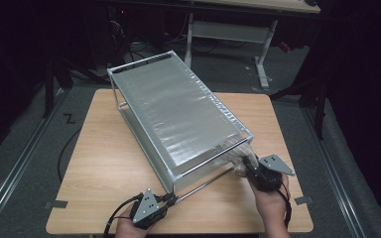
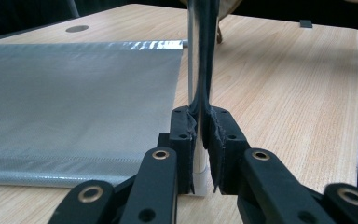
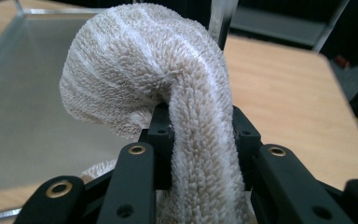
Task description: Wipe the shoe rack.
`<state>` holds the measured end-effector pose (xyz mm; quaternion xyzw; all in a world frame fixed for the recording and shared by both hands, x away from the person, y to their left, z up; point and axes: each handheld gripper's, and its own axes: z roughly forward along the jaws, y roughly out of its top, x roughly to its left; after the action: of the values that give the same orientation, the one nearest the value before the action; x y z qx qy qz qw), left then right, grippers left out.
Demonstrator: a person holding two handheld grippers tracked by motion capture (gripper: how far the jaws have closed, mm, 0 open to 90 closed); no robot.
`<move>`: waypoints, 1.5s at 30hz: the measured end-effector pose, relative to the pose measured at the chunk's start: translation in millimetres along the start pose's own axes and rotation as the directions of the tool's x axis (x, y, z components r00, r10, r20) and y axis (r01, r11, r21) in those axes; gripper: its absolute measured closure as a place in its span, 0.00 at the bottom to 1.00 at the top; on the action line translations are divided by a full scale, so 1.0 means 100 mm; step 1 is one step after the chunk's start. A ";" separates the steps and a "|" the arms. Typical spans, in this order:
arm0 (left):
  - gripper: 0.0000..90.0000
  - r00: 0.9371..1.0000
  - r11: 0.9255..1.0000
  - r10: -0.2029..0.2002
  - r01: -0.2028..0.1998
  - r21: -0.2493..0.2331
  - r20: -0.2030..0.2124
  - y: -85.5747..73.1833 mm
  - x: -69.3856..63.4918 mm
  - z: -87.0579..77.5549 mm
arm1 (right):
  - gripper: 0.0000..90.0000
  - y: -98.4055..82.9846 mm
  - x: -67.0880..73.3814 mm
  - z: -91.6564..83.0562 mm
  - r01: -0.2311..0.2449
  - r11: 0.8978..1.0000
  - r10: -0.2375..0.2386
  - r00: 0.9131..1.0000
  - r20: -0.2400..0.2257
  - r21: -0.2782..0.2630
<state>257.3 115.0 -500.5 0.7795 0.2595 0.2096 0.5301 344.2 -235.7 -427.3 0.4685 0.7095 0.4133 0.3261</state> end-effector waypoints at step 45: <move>0.89 1.000 1.000 0.006 -0.006 -0.004 0.000 -0.01 0.00 0.00 | 0.76 0.03 -0.02 -0.16 0.006 0.998 -0.003 0.999 0.039 -0.066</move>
<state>257.3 115.0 -501.2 0.7793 0.2566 0.2116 0.5311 333.0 -241.5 -417.1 0.4639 0.6900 0.4264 0.3561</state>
